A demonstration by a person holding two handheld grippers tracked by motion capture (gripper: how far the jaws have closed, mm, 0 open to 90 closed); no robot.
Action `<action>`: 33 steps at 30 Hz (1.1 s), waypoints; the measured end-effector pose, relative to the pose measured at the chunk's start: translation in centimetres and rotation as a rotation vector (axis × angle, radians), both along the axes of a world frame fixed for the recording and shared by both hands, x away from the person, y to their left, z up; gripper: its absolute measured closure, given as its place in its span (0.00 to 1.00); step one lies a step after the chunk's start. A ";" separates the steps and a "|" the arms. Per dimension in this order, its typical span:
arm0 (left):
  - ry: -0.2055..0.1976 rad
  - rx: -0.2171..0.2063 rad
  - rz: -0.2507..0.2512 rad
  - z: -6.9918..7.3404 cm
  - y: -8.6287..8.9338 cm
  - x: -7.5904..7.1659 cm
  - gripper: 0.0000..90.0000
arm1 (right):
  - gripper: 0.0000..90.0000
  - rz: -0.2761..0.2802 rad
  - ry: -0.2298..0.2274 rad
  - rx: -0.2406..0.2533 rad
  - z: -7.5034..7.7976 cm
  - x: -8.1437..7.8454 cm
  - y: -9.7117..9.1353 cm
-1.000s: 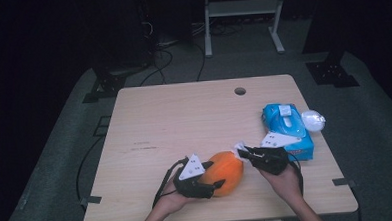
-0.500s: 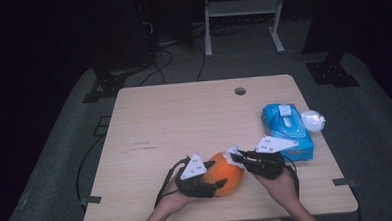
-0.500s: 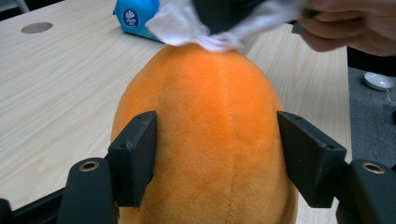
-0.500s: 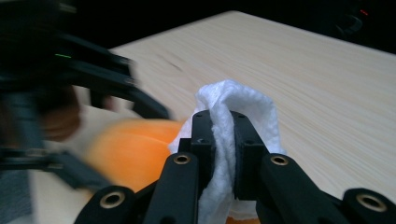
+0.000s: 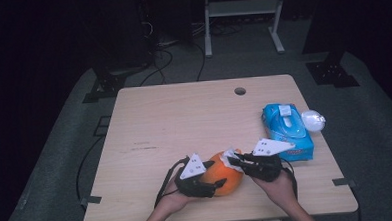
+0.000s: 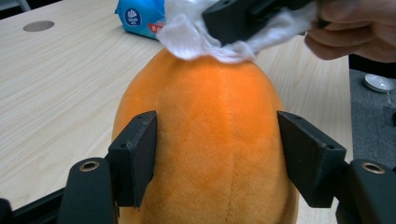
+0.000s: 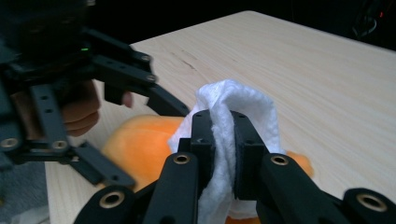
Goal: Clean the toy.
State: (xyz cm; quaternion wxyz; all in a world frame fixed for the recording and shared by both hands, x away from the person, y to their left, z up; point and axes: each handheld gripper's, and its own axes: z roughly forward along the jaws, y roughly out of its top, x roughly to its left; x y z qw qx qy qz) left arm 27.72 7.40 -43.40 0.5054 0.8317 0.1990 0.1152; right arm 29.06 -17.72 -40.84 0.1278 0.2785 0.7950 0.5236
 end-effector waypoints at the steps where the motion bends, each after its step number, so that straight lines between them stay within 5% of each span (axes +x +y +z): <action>1: -0.003 0.004 -0.003 0.0 0.0 0.0 0.36 | 0.89 -0.025 -0.004 -0.018 -0.1 0.2 -0.3; 3: 0.000 -0.003 -0.003 0.0 0.0 0.1 0.36 | 0.89 -0.043 0.007 0.000 0.1 0.1 -0.6; 6: 0.003 -0.002 -0.001 0.0 0.1 0.1 0.36 | 0.89 0.012 -0.025 -0.004 0.6 -0.9 0.5; 8: 0.003 -0.001 0.000 0.0 0.2 0.1 0.36 | 0.89 0.017 -0.058 -0.054 0.6 -1.1 1.2; 15: 0.004 -0.001 -0.012 0.0 0.2 0.1 0.35 | 0.89 -0.063 0.004 -0.022 -0.1 0.2 -1.1; 18: 0.002 -0.002 -0.010 0.0 0.2 0.2 0.33 | 0.89 0.005 -0.016 -0.003 0.6 -0.8 0.2; 20: 0.004 -0.008 -0.008 0.1 0.4 0.2 0.29 | 0.89 0.015 -0.047 -0.052 0.6 -0.9 0.9; 22: -0.001 -0.034 -0.006 0.3 0.7 0.3 0.21 | 0.89 0.002 -0.003 -0.016 0.0 -0.2 0.2; 24: 0.026 -0.011 0.017 0.2 1.0 0.6 0.11 | 0.89 -0.043 -0.005 -0.032 -0.2 0.3 -0.7; 27: 0.078 -0.018 0.008 -0.7 1.2 1.0 0.17 | 0.89 -0.061 0.012 -0.006 -0.1 0.5 -1.6; 33: 0.031 -0.005 0.038 -0.2 0.8 0.6 0.37 | 0.89 0.044 -0.019 0.038 1.1 -1.1 0.7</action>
